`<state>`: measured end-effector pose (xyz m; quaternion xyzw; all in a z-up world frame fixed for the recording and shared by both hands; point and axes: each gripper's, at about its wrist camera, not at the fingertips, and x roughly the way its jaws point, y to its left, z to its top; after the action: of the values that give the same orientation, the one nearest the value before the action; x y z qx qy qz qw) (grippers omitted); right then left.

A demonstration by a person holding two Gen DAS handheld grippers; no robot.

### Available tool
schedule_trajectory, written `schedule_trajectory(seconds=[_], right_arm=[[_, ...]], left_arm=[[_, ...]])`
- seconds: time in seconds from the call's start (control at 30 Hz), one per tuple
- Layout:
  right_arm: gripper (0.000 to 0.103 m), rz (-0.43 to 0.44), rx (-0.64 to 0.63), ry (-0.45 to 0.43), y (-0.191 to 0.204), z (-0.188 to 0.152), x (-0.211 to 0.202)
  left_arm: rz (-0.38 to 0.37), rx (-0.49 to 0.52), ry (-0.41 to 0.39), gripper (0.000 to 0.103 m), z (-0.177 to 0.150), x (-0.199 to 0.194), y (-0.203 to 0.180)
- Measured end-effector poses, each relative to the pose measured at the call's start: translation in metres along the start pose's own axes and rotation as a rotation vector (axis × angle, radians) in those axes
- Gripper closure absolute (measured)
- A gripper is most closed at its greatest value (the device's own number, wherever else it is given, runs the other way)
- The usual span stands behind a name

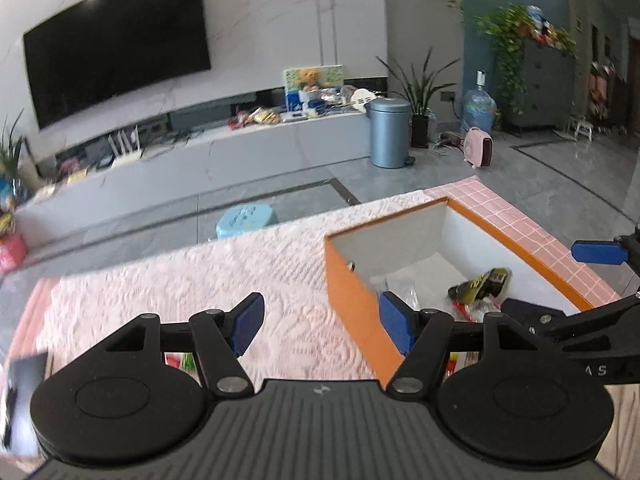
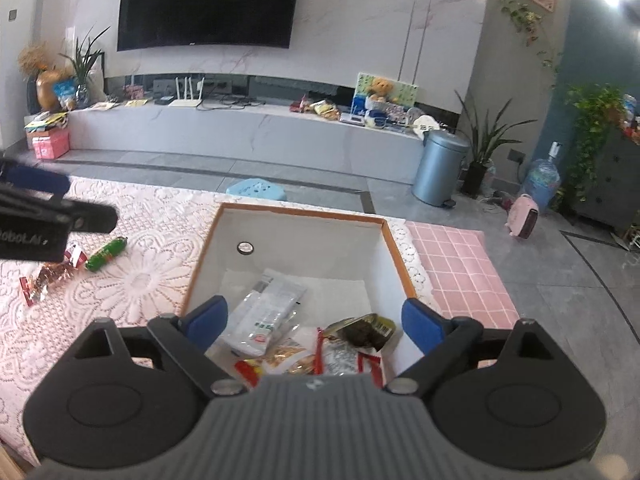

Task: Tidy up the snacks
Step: 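Move both tools back toward the red pack and green stick snack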

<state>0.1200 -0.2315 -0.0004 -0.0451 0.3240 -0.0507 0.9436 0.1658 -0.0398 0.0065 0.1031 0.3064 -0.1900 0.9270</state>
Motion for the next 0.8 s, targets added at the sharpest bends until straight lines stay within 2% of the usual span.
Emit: schedule_trajectory(seconds=[0.2,0.4,0.53,0.7,0.8], right_arm=[[0.011,0.026,0.005,-0.007,0.036,-0.014,-0.016],[0.012,0.166,-0.010,0.008,0.075,-0.023,-0.016],[0.023,0.207,-0.031,-0.021,0.104,-0.027,-0.014],[0.026,0.259,-0.051,-0.018,0.133,-0.024,-0.005],[0.027,0.293,-0.056,-0.002,0.146,-0.021,0.006]], left_arm=[[0.041,-0.081,0.025,0.026,-0.033,-0.012,0.027],[0.075,-0.135,0.036,0.026,-0.067,-0.027,0.057],[0.091,-0.210,0.074,0.026,-0.082,-0.028,0.084],[0.114,-0.254,0.088,0.026,-0.093,-0.028,0.109],[0.127,-0.259,0.140,0.029,-0.095,-0.020,0.119]])
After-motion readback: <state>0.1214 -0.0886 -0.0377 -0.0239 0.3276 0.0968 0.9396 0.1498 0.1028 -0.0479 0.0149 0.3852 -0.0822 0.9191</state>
